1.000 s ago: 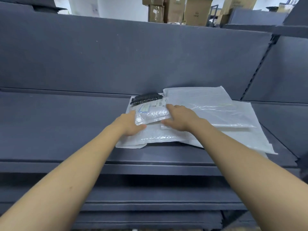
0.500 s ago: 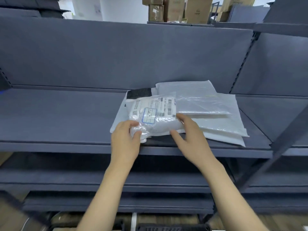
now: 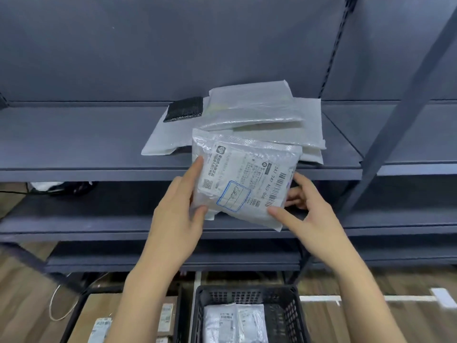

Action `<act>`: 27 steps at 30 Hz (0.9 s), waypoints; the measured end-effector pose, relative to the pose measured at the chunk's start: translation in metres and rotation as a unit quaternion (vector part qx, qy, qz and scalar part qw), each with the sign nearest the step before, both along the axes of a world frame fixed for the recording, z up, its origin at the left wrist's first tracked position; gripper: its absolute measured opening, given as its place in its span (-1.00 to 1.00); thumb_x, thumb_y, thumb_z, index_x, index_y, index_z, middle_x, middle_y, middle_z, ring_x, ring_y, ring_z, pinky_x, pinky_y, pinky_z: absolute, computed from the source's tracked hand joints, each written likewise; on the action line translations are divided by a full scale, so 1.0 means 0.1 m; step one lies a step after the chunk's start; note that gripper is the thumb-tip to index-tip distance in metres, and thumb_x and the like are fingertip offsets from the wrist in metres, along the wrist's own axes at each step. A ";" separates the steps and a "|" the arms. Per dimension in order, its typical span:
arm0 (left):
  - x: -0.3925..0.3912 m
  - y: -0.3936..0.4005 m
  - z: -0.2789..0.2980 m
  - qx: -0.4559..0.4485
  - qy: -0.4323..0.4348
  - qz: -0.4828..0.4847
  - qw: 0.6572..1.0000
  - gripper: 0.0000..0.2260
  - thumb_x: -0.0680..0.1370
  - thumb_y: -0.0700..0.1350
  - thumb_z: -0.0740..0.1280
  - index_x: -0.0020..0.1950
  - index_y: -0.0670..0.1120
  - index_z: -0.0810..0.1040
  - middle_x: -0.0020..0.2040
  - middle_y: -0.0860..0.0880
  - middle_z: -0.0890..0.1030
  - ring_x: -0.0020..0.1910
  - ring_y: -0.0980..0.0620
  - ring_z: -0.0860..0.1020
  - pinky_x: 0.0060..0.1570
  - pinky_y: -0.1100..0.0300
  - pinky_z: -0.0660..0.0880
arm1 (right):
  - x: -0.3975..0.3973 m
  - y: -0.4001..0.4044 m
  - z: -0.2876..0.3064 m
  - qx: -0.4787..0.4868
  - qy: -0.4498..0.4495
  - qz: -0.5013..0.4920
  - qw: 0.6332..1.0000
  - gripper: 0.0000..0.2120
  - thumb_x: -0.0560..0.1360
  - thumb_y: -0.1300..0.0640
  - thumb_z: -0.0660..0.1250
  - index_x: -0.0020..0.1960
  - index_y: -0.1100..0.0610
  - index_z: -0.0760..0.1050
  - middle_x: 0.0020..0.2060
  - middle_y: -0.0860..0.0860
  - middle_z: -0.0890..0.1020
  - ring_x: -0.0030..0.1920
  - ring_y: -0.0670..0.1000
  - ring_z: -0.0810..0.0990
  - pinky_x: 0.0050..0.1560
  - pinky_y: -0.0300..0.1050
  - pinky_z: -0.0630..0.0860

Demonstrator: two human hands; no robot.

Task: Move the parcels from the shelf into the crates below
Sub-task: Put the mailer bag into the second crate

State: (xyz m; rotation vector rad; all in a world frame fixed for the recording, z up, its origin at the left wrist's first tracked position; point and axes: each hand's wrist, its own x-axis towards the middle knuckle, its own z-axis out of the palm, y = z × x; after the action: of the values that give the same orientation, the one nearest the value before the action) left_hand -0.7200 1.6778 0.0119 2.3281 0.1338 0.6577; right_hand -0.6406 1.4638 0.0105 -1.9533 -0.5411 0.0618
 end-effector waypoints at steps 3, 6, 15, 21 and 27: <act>0.00 -0.01 0.06 0.025 0.001 -0.002 1.000 -0.21 0.47 -0.30 0.37 0.41 0.32 0.02 0.18 0.21 0.40 0.04 0.46 0.38 0.02 0.63 0.25 | 0.01 -0.05 0.03 0.013 -0.013 0.006 1.000 -0.49 0.46 0.11 0.41 0.34 -0.16 0.33 -0.03 -0.19 0.61 -0.02 -0.23 0.55 -0.05 -0.44 0.46; 0.01 -0.04 0.08 0.025 0.020 -0.004 0.999 -0.23 0.47 -0.22 0.40 0.48 0.27 0.06 0.19 0.24 0.47 0.06 0.27 0.48 0.04 0.50 0.33 | 0.04 -0.10 0.09 0.033 -0.021 0.006 0.999 -0.53 0.49 0.13 0.37 0.33 -0.17 0.34 0.01 -0.22 0.62 0.01 -0.21 0.57 0.03 -0.35 0.48; 0.02 0.03 0.16 0.000 0.029 -0.006 1.000 -0.24 0.43 -0.13 0.46 0.43 0.30 0.09 0.08 0.39 0.44 -0.02 0.34 0.50 0.02 0.38 0.40 | 0.10 -0.19 0.21 0.058 -0.048 0.023 0.997 -0.58 0.51 0.21 0.34 0.21 -0.24 0.41 -0.01 -0.19 0.62 -0.03 -0.09 0.61 0.10 -0.09 0.55; 0.01 0.04 0.18 0.099 0.049 0.004 0.994 -0.10 0.37 -0.04 0.52 0.50 0.24 -0.03 0.51 0.13 0.07 0.44 0.17 0.16 0.36 0.19 0.19 | 0.12 -0.21 0.32 -0.014 -0.100 0.050 0.994 -0.56 0.55 0.14 0.30 0.28 -0.32 0.40 -0.01 -0.06 0.62 -0.05 -0.09 0.56 0.06 -0.17 0.50; -0.06 0.12 0.22 0.151 0.058 -0.058 0.985 0.02 0.32 -0.03 0.55 0.36 0.50 -0.17 0.53 0.20 0.07 0.46 0.13 0.19 0.39 0.12 0.21 | 0.15 -0.20 0.57 -0.043 -0.156 0.061 0.985 -0.66 0.55 0.22 0.28 0.18 -0.18 0.54 -0.11 -0.09 0.64 -0.09 -0.18 0.52 -0.08 -0.42 0.37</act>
State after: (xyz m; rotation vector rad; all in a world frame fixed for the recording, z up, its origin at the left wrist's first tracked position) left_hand -0.7258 1.6901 0.0334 2.6426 -0.0525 0.5139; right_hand -0.6252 1.4443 0.0676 -2.0248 -0.8760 -0.1493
